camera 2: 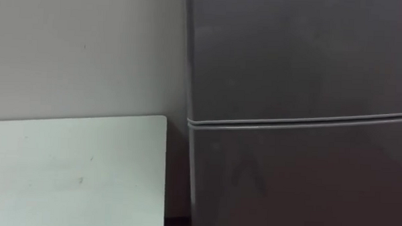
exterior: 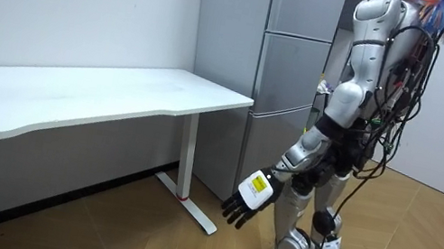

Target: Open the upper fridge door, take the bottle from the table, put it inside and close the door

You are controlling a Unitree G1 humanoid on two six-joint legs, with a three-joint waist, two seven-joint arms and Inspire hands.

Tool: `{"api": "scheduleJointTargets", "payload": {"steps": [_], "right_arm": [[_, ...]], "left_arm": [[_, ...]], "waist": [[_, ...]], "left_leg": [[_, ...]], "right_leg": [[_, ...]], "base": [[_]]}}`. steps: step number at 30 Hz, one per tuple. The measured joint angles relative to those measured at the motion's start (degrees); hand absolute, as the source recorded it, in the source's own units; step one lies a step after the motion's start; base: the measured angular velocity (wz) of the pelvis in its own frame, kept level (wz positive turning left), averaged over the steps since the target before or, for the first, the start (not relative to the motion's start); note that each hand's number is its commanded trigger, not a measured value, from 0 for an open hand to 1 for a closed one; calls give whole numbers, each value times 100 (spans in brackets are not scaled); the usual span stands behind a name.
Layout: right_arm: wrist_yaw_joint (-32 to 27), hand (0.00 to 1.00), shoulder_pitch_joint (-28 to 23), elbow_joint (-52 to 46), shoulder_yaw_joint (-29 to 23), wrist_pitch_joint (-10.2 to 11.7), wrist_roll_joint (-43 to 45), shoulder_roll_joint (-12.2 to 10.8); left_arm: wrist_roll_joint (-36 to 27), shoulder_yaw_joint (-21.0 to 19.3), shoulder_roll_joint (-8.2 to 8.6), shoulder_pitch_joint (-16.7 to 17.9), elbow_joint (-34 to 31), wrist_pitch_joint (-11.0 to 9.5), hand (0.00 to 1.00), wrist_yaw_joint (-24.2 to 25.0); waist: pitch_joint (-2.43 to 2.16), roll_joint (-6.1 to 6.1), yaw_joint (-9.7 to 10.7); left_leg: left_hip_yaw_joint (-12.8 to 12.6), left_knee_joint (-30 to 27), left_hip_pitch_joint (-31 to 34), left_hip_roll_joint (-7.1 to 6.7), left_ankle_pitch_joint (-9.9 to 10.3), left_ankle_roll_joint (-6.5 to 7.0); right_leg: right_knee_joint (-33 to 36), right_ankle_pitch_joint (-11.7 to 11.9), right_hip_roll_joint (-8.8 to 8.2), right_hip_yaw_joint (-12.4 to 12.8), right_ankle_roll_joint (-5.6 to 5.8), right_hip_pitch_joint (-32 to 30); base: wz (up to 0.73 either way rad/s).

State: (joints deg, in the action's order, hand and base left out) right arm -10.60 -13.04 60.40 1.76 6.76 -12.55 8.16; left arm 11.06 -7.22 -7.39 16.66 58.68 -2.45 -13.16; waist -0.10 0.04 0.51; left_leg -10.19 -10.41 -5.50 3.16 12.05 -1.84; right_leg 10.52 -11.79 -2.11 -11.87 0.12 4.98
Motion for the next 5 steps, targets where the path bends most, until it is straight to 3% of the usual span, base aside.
{"api": "scheduleJointTargets", "payload": {"steps": [5], "right_arm": [[471,0,99,2,201,-105,89,-9]], "left_arm": [[192,194,34,-85,1,6,0,61]], "waist": [[0,-12,-87]], "left_leg": [[102,-49,67,-25,-1,2]], "right_leg": [[-10,-3,-32,-99,6,10]], "base": [[8]]}}
